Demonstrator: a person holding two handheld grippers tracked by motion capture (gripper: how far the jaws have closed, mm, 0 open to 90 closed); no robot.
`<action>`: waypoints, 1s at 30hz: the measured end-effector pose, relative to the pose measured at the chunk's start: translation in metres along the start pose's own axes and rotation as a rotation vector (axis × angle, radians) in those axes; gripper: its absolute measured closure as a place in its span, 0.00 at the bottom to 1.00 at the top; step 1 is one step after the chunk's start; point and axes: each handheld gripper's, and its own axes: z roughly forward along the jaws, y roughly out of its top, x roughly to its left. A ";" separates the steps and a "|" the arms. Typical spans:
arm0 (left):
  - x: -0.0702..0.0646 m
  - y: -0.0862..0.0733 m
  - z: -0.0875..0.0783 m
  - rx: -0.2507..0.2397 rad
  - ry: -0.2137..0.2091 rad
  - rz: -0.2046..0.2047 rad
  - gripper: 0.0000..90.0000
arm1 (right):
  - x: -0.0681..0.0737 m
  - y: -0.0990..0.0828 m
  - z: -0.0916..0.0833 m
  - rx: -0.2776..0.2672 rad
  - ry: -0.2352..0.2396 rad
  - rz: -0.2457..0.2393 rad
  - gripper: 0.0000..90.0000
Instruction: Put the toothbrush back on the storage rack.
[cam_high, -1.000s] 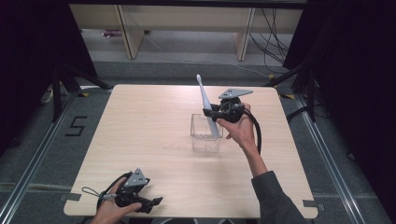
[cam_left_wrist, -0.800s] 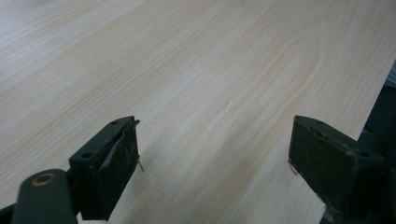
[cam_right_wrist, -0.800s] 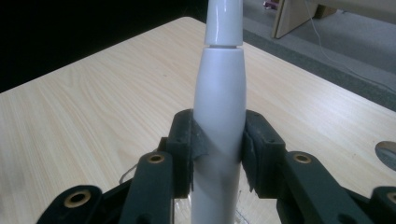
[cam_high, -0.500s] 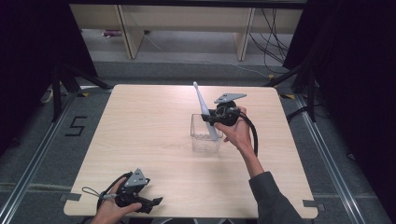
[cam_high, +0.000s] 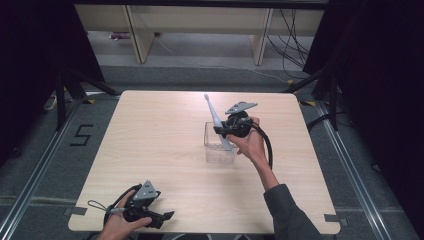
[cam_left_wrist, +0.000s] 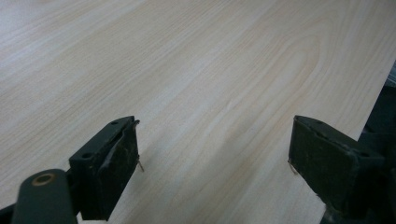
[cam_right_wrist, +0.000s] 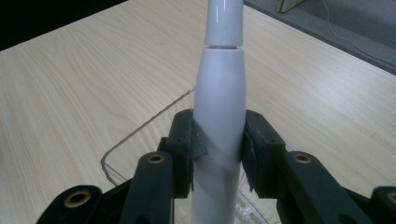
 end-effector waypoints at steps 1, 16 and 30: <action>0.000 0.000 0.000 -0.001 0.000 0.000 0.17 | 0.000 0.000 0.000 0.016 -0.004 0.003 0.74; 0.000 0.000 0.000 0.005 0.021 -0.004 0.17 | 0.004 -0.001 0.015 0.096 -0.034 -0.035 0.74; 0.000 0.000 0.000 0.006 -0.002 -0.006 0.17 | 0.003 -0.002 0.022 0.145 -0.031 -0.052 0.74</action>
